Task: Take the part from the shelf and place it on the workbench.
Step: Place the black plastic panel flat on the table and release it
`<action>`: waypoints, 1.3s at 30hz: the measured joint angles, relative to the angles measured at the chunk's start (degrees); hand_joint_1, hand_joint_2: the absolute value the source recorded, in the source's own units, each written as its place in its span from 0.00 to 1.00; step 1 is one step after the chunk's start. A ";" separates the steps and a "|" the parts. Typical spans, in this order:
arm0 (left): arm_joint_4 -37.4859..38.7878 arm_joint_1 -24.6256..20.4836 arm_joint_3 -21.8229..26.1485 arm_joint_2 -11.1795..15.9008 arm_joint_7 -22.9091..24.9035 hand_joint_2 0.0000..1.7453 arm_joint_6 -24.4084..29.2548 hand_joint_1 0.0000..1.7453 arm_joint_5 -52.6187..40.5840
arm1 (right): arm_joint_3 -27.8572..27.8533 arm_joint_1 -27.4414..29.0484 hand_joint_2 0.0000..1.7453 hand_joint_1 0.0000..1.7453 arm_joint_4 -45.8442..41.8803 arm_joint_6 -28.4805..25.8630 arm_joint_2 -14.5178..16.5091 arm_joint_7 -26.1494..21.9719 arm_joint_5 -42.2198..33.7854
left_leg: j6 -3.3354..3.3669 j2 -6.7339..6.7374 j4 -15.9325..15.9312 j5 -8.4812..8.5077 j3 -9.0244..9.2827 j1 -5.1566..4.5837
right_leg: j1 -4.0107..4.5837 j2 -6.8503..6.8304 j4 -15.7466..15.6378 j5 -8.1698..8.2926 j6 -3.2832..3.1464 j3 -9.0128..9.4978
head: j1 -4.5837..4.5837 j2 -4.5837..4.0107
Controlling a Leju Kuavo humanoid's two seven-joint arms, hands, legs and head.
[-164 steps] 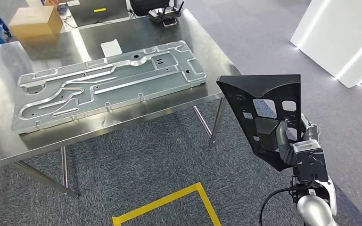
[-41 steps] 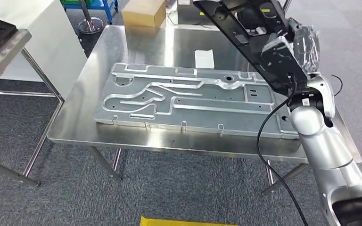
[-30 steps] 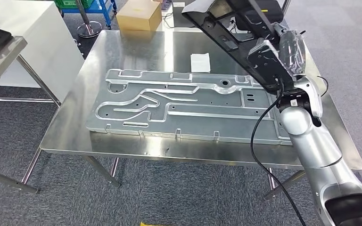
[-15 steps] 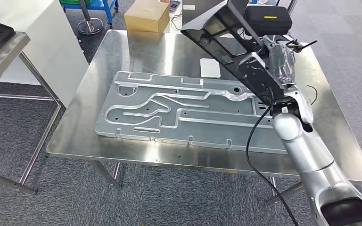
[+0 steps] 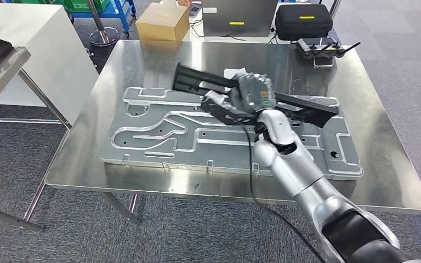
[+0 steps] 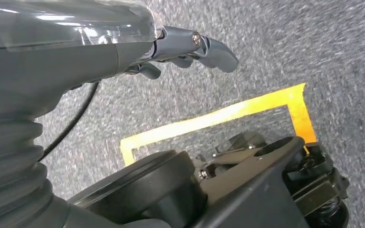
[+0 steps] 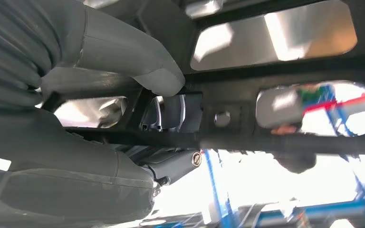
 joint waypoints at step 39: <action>0.01 0.34 -3.69 0.73 -2.80 1.00 -2.85 0.00 -1.47 | 9.32 -6.69 0.00 0.00 29.98 0.11 16.88 -0.83 5.31 | 0.65 -0.24 -14.54 4.97 7.35 1.06 | 0.38 -0.29 0.08 0.12 1.76 -0.25 | -0.35 0.00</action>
